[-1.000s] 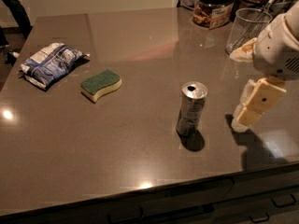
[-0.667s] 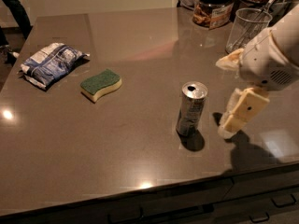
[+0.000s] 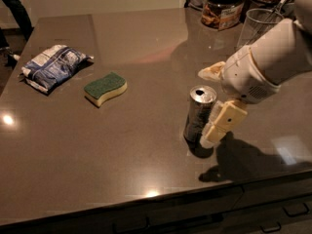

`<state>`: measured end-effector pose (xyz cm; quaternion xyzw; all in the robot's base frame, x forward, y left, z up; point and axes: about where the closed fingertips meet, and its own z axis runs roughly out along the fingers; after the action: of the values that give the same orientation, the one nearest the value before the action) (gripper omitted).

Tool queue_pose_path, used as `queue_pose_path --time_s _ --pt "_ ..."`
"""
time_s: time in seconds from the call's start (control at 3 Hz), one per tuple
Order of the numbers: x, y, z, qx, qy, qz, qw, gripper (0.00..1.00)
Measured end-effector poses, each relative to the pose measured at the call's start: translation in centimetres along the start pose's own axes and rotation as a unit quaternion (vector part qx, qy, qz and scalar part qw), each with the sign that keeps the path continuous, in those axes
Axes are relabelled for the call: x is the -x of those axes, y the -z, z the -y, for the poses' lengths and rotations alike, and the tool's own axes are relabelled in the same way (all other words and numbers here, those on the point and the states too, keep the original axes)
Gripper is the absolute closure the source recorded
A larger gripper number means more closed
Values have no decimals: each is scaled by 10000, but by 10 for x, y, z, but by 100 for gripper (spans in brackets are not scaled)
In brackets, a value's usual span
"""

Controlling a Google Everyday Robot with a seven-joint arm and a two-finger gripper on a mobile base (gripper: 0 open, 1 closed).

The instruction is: Move redbull can near sponge

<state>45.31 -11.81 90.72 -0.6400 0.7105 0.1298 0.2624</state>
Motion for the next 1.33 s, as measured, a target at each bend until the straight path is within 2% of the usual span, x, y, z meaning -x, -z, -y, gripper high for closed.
queue_pose_path --time_s 0.33,1.33 --pt "9 -13 3 140 79 124 9998 14" --pt "53 -16 16 493 71 346 9982 83"
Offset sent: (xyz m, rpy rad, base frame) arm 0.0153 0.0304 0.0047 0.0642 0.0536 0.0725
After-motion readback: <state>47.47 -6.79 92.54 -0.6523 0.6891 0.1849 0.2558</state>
